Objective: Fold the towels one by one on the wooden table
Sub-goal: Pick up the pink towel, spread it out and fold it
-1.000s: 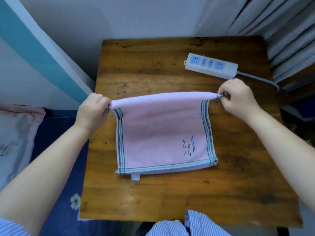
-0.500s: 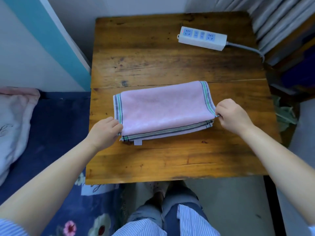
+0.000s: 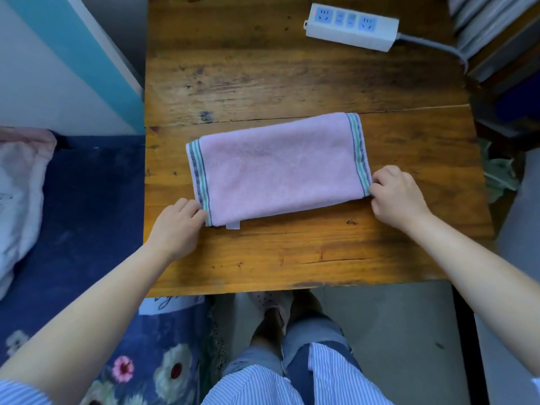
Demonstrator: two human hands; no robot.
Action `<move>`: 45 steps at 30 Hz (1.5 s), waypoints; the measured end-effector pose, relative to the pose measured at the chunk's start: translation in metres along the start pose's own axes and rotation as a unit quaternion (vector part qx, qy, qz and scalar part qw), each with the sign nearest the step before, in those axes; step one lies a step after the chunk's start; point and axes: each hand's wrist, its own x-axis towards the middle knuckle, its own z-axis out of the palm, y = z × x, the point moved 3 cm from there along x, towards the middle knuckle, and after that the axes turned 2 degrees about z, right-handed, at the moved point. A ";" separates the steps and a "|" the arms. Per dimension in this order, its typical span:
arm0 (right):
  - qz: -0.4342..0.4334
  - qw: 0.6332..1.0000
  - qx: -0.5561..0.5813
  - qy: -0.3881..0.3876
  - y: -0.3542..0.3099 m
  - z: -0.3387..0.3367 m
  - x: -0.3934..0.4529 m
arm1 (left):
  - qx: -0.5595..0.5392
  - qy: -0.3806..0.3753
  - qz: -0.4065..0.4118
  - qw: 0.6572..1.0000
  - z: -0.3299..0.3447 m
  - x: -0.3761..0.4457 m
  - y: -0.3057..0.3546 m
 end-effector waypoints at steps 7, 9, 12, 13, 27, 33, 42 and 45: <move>-0.100 0.990 0.052 0.084 -0.058 -0.015 0.057 | -0.089 0.112 -0.075 0.987 -0.030 0.070 0.035; -0.116 0.990 0.046 0.061 -0.086 -0.011 0.084 | -0.126 0.112 -0.109 0.980 -0.037 0.104 0.045; -0.092 0.993 0.069 0.016 -0.107 -0.003 0.114 | -0.175 0.059 -0.199 0.963 -0.034 0.138 0.048; -0.090 0.993 0.073 -0.003 -0.109 0.003 0.122 | -0.181 0.019 -0.224 0.957 -0.026 0.145 0.045; 0.101 0.982 0.122 -0.106 -0.023 0.023 0.148 | -0.193 0.017 -0.384 0.903 0.005 0.122 -0.024; 0.179 0.965 0.140 -0.131 0.018 0.028 0.121 | -0.190 0.005 -0.399 0.897 0.007 0.106 -0.044; 0.203 0.961 0.157 -0.104 -0.015 0.004 0.058 | -0.159 0.081 -0.227 0.957 -0.016 0.109 0.039; 0.137 0.972 0.122 -0.144 -0.040 0.008 0.045 | -0.154 0.014 -0.198 0.968 -0.006 0.114 0.075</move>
